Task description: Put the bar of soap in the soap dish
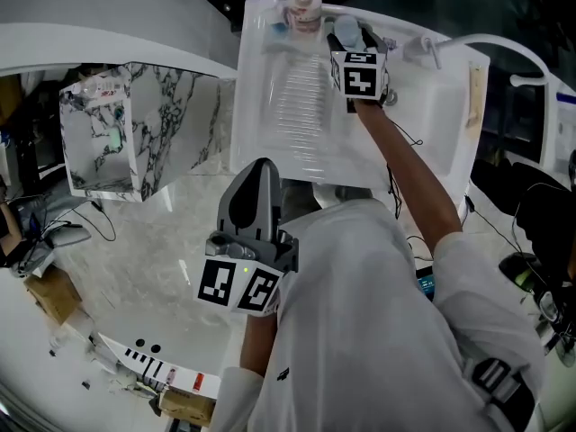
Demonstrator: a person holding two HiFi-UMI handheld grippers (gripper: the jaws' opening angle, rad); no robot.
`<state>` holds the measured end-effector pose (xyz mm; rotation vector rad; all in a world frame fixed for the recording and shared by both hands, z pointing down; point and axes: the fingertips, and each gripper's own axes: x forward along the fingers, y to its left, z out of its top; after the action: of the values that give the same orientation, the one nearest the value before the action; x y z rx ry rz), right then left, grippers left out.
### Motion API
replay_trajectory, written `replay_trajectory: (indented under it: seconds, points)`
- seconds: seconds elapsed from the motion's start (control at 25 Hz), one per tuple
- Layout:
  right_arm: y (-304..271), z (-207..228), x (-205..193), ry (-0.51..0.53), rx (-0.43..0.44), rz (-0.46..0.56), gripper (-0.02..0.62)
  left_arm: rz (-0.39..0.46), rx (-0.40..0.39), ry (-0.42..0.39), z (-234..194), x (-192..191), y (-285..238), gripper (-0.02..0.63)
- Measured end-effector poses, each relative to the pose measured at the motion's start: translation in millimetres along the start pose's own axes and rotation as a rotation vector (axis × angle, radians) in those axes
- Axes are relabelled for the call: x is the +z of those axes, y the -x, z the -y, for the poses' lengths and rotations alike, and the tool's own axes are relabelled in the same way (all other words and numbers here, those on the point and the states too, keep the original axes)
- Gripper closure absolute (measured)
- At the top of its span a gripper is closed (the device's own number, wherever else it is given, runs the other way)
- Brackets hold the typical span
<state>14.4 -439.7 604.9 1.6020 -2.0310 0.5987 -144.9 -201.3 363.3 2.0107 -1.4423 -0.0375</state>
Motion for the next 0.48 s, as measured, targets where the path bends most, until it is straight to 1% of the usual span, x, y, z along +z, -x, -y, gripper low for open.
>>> replay_trajectory:
  seconds: [0.28,0.48]
  points:
    - [40.7,-9.9,15.5,0.070,0.071,0.053,0.299,0.017,-0.023,-0.005,14.5,-1.8,5.4,0.606]
    - [72.6,-21.8,30.7,0.158,0.137,0.095,0.335,0.034,-0.037,-0.016,24.7,-2.4,9.4,0.606]
